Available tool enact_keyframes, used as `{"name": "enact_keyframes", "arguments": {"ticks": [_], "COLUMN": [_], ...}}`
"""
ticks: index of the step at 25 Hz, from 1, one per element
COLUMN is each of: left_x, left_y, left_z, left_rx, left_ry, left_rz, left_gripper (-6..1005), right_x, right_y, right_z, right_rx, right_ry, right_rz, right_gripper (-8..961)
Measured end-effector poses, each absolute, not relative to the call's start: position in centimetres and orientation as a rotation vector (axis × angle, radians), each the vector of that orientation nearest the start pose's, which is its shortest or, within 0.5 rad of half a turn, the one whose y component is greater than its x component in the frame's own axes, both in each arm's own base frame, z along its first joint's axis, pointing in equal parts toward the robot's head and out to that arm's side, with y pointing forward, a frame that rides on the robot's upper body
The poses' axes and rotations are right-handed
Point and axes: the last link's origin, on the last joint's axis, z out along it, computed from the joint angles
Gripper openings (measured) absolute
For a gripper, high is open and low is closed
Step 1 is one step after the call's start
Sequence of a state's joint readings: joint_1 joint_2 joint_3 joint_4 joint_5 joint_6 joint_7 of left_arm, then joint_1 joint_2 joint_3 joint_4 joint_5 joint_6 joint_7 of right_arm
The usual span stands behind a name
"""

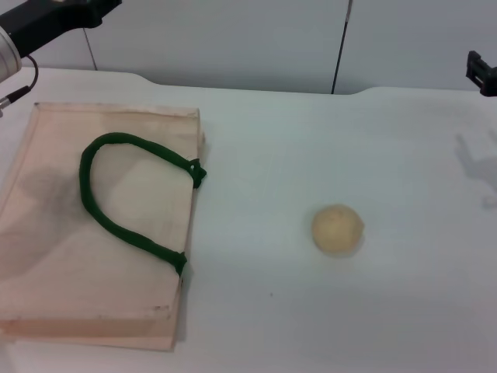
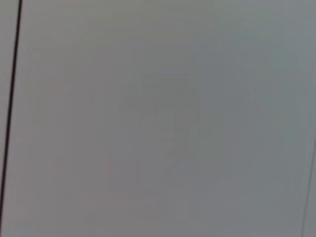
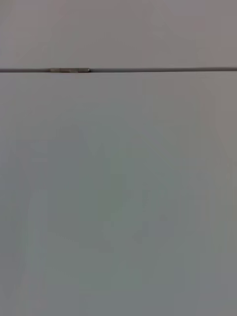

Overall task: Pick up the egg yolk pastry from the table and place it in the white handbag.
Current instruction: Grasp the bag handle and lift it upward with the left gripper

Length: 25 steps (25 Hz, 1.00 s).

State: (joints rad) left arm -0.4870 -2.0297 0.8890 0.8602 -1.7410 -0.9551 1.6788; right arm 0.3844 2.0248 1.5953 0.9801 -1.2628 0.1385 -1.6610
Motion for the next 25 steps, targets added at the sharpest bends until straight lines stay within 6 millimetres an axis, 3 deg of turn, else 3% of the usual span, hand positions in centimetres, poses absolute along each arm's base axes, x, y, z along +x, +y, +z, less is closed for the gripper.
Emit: {"name": "enact_keyframes", "arguments": {"ticks": [8,13,25], "left_x": [-23.0,-21.8,-22.1], "left_y": [41.6,40.9,40.2], "left_z": [10.3,10.4,11.1], "left_rx": [-2.040,-2.093,-2.109], "left_ry": [-0.569,-0.440,-0.411], "left_rz": [-0.934,-0.921,-0.863], "left_gripper": [462,464,331], "right_x": [25.4,25.2,26.1], "right_y": [42.2,42.1,41.9], "right_z": [3.1,3.0,3.2], "right_rx": [-1.834,-1.862,-1.844], "right_ry": [0.672,0.657,0.684], "right_rz": [0.408,0.422,0.407], "right_gripper": [596,595,595]}}
